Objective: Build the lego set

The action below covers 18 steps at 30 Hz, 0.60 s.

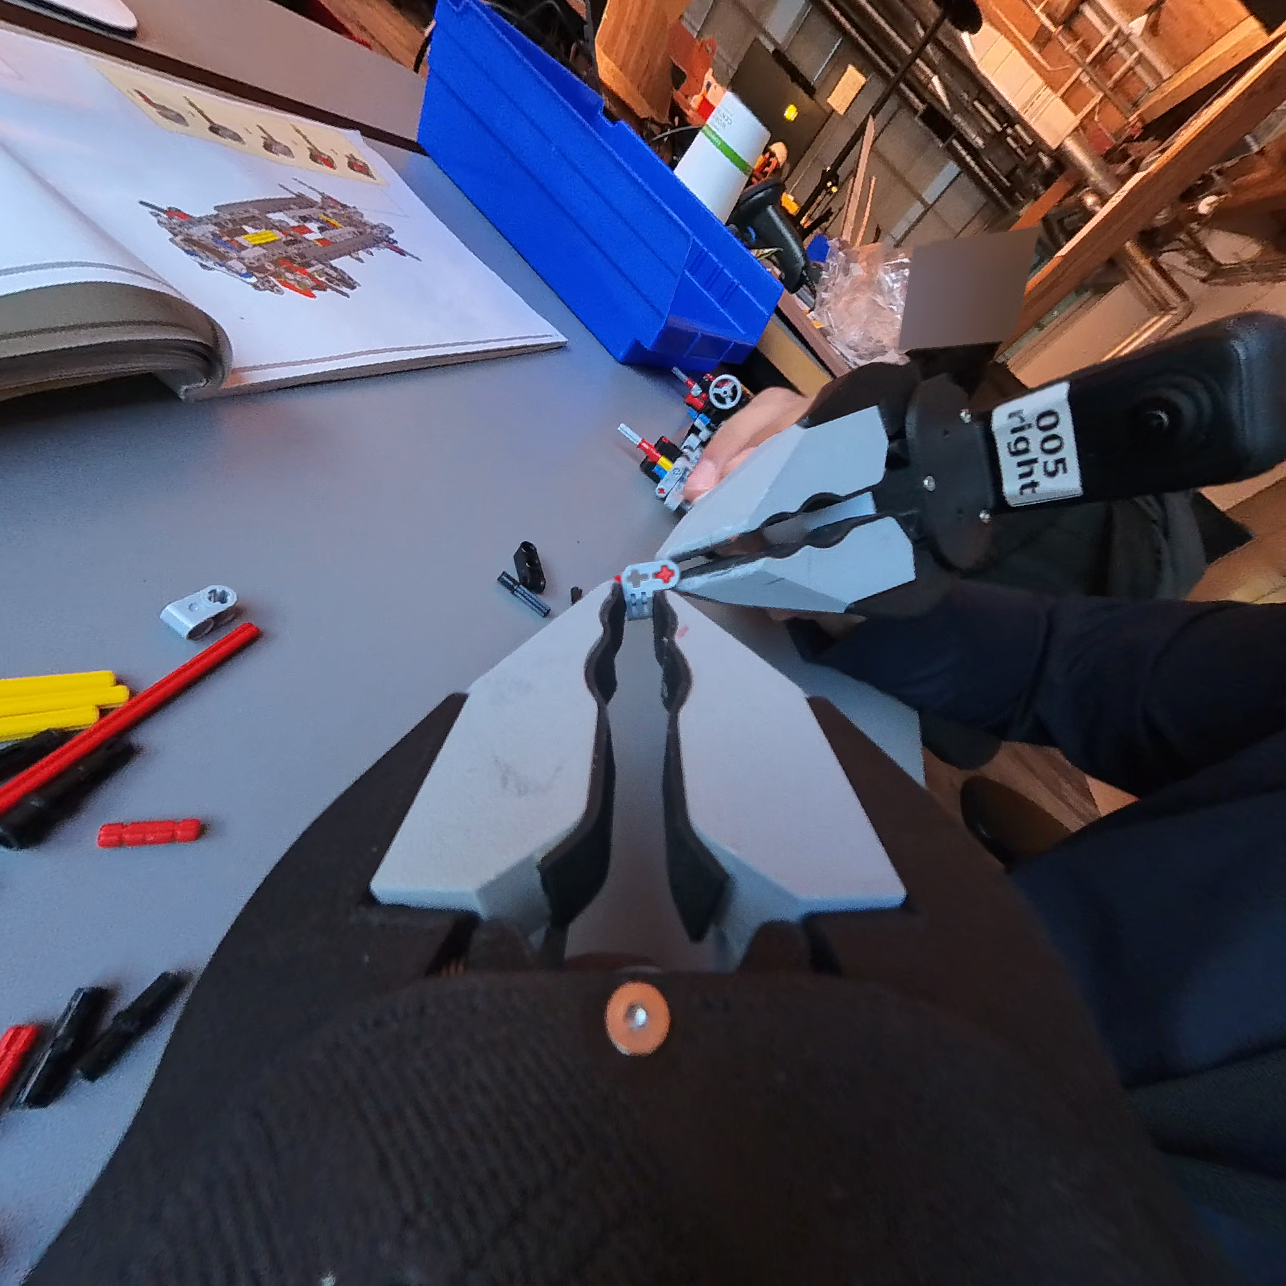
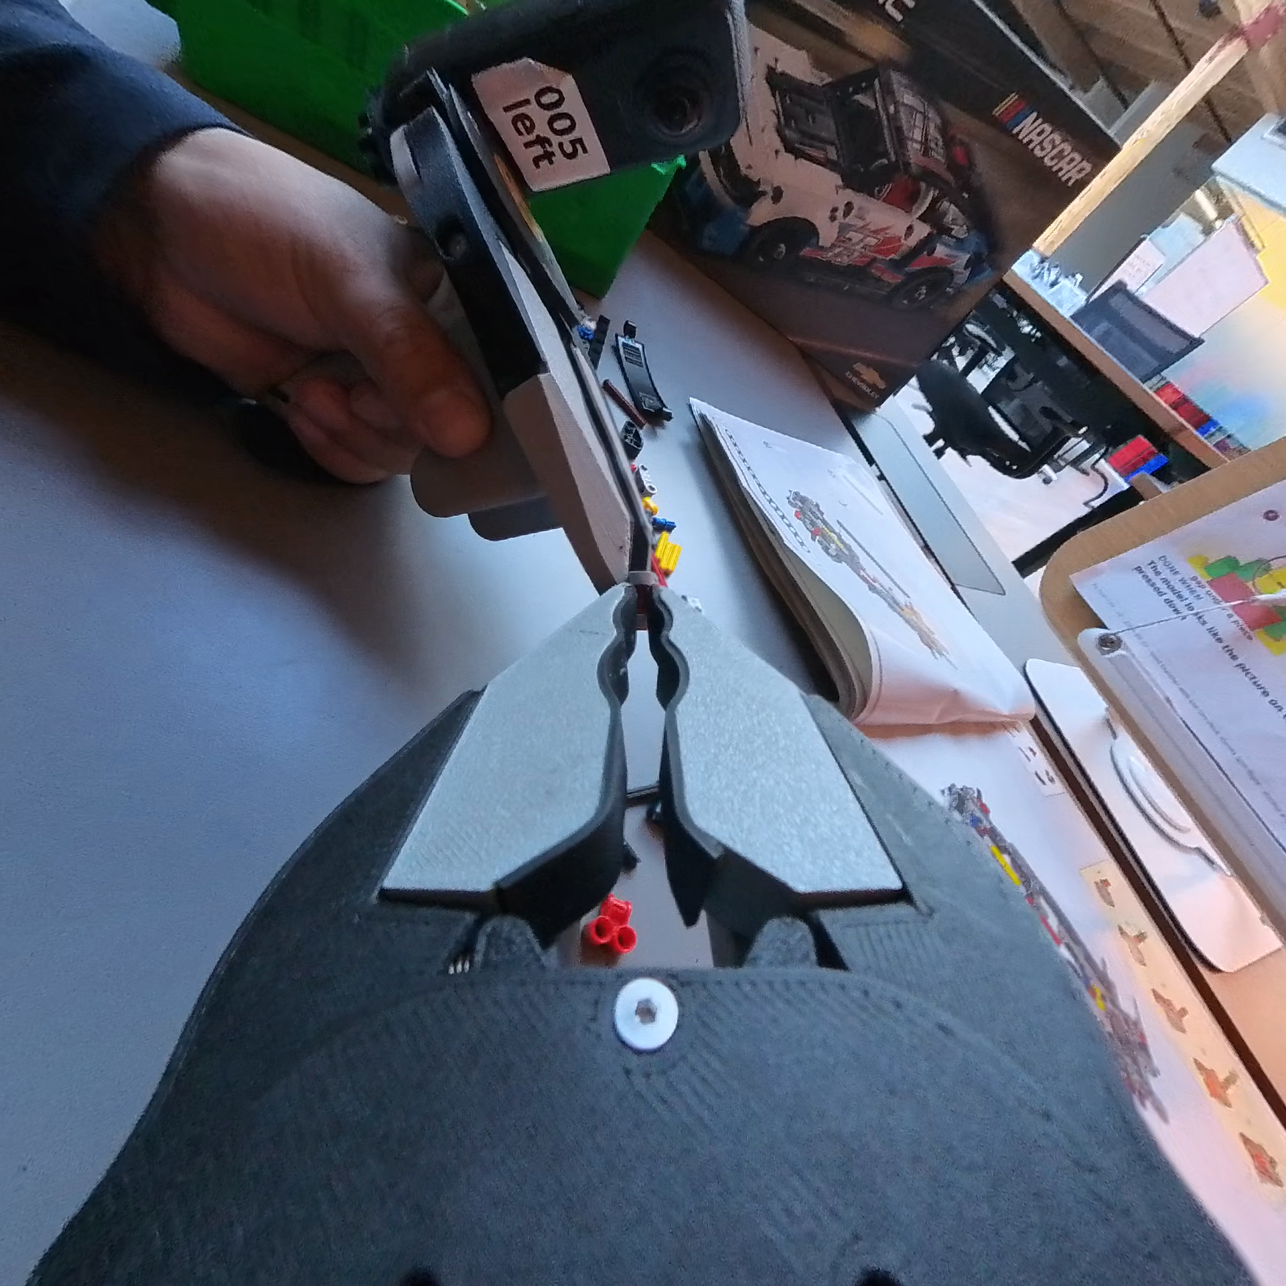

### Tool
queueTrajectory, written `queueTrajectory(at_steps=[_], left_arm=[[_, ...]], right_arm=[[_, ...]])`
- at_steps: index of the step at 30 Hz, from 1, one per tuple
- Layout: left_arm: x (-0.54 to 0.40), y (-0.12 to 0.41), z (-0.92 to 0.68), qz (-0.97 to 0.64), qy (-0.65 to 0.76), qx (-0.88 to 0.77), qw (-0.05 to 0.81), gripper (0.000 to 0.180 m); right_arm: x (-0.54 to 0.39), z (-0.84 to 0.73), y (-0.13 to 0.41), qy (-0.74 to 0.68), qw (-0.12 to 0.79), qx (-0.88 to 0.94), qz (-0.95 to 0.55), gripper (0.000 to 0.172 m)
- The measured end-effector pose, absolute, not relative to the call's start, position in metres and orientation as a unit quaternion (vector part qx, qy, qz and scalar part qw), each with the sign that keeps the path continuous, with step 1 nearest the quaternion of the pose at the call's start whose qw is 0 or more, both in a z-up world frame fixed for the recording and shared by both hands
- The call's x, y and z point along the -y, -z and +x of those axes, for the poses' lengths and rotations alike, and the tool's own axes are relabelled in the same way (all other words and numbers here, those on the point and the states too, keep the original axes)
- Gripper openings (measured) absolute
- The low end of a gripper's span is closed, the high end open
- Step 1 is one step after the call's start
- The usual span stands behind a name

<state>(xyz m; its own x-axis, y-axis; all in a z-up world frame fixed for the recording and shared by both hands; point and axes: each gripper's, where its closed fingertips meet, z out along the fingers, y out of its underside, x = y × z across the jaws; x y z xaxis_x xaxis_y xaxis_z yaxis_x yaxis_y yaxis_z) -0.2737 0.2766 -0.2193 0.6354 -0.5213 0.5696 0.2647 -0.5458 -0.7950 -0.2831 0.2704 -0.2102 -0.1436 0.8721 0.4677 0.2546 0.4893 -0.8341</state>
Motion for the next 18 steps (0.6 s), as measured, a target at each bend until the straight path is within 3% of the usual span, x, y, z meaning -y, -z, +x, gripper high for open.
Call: queueTrajectory(at_steps=[4,8,9,11,14,18], left_arm=[[-0.276,0.22,-0.272,-0.773,0.427,-0.096,0.459,0.008],[-0.267,0.223,-0.27,-0.776,0.426,-0.171,0.433,0.029],[-0.267,0.223,-0.271,-0.774,0.409,-0.193,0.442,0.026],[-0.267,0.221,-0.273,-0.771,0.382,-0.223,0.458,0.0],[-0.274,0.245,-0.285,-0.817,0.307,-0.245,0.422,0.0],[-0.271,0.249,-0.289,-0.819,0.258,-0.278,0.431,0.0]], right_arm=[[-0.273,-0.282,0.212,-0.313,0.496,0.687,-0.43,0.0],[-0.274,-0.279,0.213,-0.35,0.47,0.677,-0.446,0.0],[-0.272,-0.279,0.214,-0.362,0.457,0.677,-0.449,0.0],[-0.273,-0.28,0.218,-0.373,0.445,0.673,-0.457,0.0],[-0.285,-0.281,0.248,-0.331,0.391,0.69,-0.511,0.0],[-0.288,-0.28,0.229,-0.332,0.441,0.67,-0.496,0.0]])
